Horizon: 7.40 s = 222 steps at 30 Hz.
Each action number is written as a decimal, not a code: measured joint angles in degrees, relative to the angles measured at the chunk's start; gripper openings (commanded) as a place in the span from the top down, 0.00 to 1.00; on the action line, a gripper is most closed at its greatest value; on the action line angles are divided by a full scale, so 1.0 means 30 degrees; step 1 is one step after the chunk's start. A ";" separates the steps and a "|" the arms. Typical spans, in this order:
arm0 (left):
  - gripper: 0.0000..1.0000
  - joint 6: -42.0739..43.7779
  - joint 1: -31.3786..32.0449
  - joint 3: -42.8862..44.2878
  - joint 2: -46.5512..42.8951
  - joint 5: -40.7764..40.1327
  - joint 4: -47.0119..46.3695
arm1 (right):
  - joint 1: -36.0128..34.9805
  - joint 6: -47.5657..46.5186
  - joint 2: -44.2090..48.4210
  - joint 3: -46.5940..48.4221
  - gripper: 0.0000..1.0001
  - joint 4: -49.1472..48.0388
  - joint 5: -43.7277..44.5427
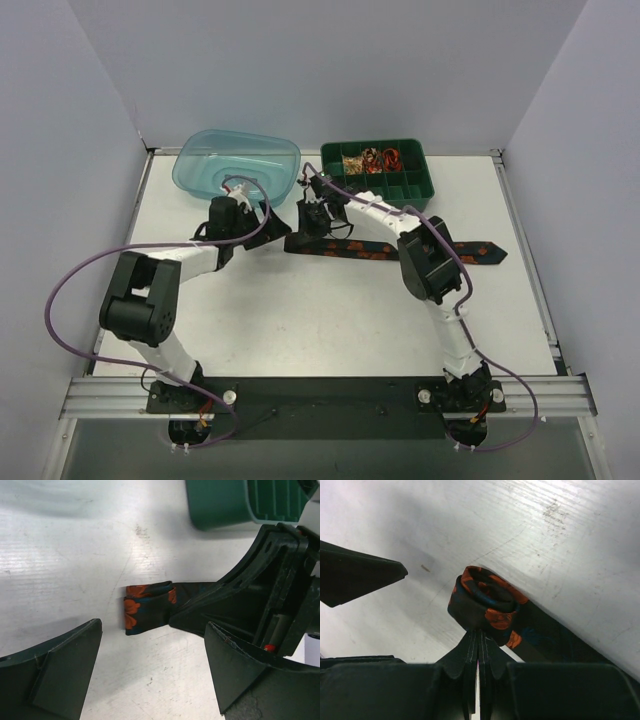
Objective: Roll the ties
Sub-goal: Roll the tie at the center of the board.
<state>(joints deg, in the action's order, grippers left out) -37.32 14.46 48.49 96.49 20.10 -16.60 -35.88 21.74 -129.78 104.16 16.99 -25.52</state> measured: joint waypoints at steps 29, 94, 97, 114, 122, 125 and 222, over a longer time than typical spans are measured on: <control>0.30 -0.0780 -0.0015 0.0678 0.4473 0.1268 -0.4131 | 0.0860 0.0291 -0.0459 0.0933 1.00 -0.0044 0.0131; 1.00 -0.3235 0.1574 -0.0393 0.4816 -0.0044 -0.5260 | 0.0546 0.0954 0.1515 -0.3818 1.00 -0.2586 0.1129; 1.00 -0.1967 0.1727 -0.0051 0.3978 -0.0954 -0.3198 | 0.0517 0.0954 0.1515 -0.3905 1.00 -0.2586 0.1122; 1.00 0.2594 0.3949 0.1508 0.1239 -0.6696 0.3534 | -0.0146 0.1311 0.1508 -0.3920 1.00 -0.2885 0.0699; 1.00 0.3759 0.5319 0.1559 0.0262 -0.9311 0.4452 | -0.0561 0.1384 0.1508 -0.3927 1.00 -0.2885 0.0648; 1.00 0.4131 0.5763 0.1450 -0.0277 -1.0120 0.4488 | -0.0605 0.1406 0.1508 -0.4073 1.00 -0.2958 0.0648; 1.00 0.5340 1.1672 0.2820 0.1581 -1.8535 0.6725 | 0.1836 0.4335 0.5989 -1.3019 1.00 -0.7475 -0.5479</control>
<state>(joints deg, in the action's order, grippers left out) -21.30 49.47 56.95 101.23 -35.51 3.57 -30.37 34.74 -111.81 65.10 -5.43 -41.95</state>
